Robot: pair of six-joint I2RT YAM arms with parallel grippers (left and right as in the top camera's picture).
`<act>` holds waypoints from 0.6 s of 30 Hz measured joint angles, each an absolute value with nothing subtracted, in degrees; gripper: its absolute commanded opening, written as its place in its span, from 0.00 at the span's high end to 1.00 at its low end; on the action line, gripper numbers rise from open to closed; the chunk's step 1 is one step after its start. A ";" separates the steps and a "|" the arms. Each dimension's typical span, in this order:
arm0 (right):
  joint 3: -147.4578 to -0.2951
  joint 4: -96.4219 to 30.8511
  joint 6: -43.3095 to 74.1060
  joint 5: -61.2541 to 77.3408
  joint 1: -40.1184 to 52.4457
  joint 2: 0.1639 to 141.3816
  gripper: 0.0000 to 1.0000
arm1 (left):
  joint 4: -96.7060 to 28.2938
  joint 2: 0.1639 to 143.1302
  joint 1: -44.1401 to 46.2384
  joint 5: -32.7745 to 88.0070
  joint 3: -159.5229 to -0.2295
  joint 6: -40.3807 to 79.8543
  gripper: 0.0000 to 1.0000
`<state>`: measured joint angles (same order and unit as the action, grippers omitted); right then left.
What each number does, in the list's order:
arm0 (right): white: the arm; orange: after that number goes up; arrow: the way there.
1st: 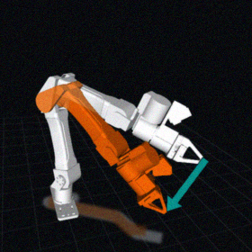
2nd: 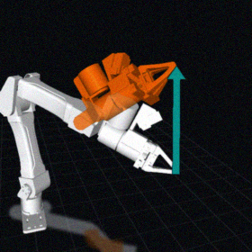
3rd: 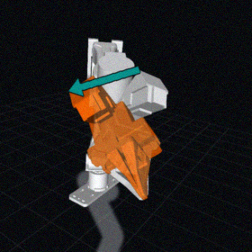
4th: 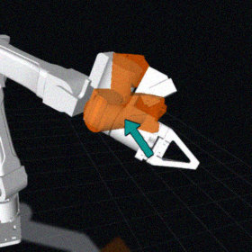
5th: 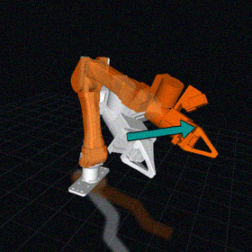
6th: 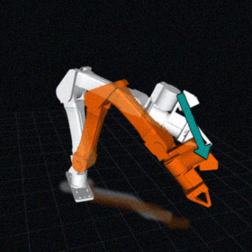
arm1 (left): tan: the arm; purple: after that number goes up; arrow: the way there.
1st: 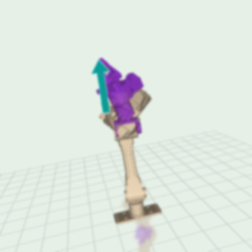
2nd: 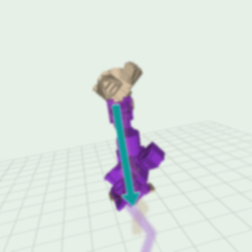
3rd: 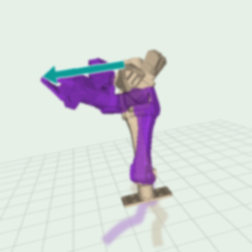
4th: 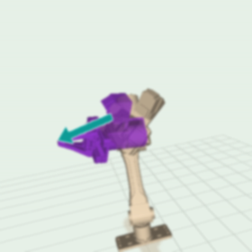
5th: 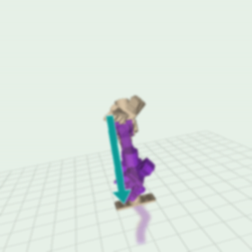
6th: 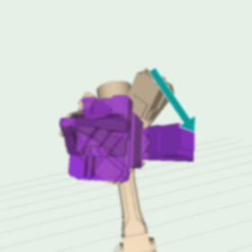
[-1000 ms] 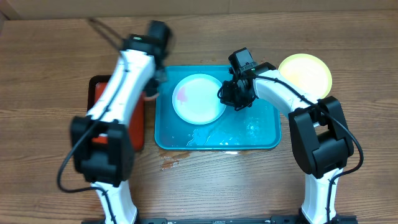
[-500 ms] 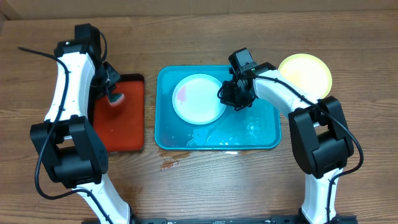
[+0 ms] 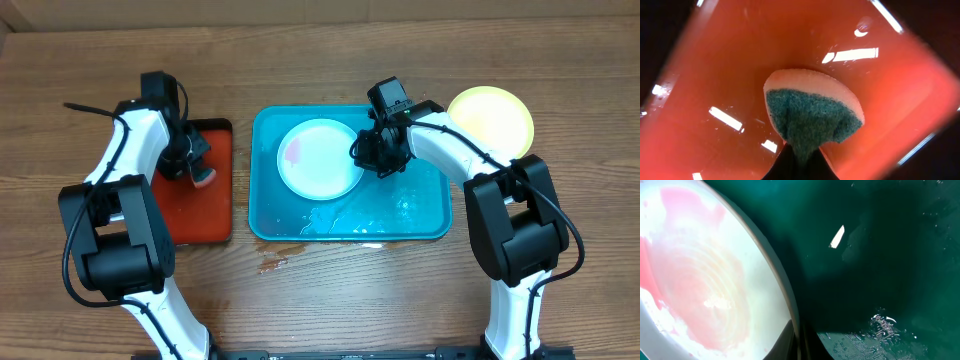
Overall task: Clean dirty plates on tray and stack at the side
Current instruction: 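Move the left gripper to the red tray and release the sponge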
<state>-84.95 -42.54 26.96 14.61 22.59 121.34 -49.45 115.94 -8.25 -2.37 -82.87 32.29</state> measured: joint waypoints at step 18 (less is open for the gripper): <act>-84.95 -42.63 26.98 14.61 22.59 121.34 0.96 | -62.87 116.16 -9.52 -2.31 -92.12 31.70 0.73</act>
